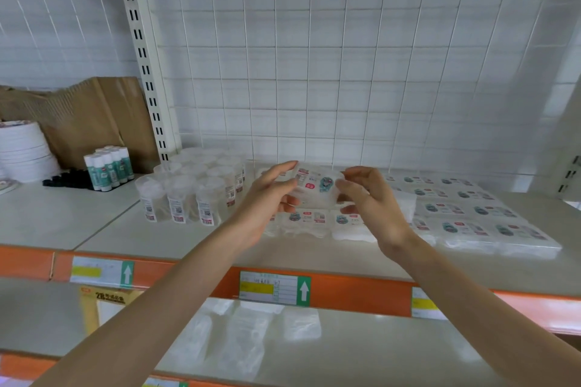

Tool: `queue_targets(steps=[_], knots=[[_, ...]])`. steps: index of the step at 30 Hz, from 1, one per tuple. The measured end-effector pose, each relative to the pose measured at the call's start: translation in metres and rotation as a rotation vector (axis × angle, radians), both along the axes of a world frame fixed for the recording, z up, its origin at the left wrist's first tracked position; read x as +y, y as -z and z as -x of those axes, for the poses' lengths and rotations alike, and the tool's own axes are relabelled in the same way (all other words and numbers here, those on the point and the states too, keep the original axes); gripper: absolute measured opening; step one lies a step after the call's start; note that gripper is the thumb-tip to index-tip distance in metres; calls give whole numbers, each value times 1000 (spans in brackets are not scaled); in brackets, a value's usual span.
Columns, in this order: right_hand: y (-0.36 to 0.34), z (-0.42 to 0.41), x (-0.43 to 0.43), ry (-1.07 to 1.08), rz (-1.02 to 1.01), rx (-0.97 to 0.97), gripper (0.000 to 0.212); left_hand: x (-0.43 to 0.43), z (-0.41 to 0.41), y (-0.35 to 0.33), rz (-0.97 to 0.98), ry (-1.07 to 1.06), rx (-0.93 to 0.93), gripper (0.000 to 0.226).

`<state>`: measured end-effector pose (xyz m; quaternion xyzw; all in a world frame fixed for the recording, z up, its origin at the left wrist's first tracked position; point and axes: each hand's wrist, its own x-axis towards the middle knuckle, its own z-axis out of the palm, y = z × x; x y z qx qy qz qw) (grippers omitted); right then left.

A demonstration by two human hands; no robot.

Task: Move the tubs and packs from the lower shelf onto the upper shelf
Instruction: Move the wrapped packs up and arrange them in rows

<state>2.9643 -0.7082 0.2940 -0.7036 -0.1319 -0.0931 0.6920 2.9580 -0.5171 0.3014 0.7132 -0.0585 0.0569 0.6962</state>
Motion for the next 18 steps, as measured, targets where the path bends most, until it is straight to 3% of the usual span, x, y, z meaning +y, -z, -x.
queue_targets(steps=[3,9,14,18], knots=[[-7,-2,1,-55,-22,114,24,-1,2,-2,-47,32,-12,35],[-6,-1,6,-105,109,95,23,-2,10,-10,-202,8,-35,34],[-6,2,7,-111,37,100,30,-5,16,-3,-217,16,-14,46],[-5,5,9,-99,33,121,38,-7,17,-1,-168,7,-38,41]])
